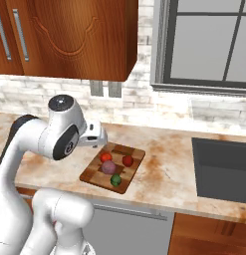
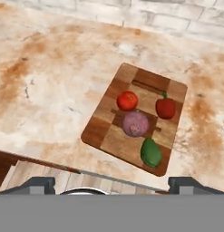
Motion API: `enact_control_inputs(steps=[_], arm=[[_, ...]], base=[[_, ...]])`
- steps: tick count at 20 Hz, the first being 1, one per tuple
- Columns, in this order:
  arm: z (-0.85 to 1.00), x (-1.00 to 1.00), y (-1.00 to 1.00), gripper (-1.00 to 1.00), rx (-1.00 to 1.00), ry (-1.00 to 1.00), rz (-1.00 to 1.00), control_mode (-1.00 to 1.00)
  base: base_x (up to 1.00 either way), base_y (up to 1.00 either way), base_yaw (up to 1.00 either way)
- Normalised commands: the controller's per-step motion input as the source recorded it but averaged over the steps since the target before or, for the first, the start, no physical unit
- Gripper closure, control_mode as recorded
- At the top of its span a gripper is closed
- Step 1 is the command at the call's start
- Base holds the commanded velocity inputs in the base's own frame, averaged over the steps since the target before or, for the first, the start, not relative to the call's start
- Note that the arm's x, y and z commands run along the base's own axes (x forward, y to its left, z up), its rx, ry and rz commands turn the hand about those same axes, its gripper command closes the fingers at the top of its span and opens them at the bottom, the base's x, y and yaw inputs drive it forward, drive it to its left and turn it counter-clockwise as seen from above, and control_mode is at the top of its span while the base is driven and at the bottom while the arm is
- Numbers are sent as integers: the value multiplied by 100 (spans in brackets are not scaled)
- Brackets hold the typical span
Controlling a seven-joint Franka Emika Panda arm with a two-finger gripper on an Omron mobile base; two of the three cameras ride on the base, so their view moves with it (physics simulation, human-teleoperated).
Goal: Place the avocado, onion, tomato, and bell pepper on the cutting board.
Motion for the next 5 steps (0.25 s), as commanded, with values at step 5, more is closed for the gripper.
enact_control_inputs(steps=[5], arm=[[34, -52, 41, -100, -9, -14, 2, -100]], base=[[0, 0, 0]])
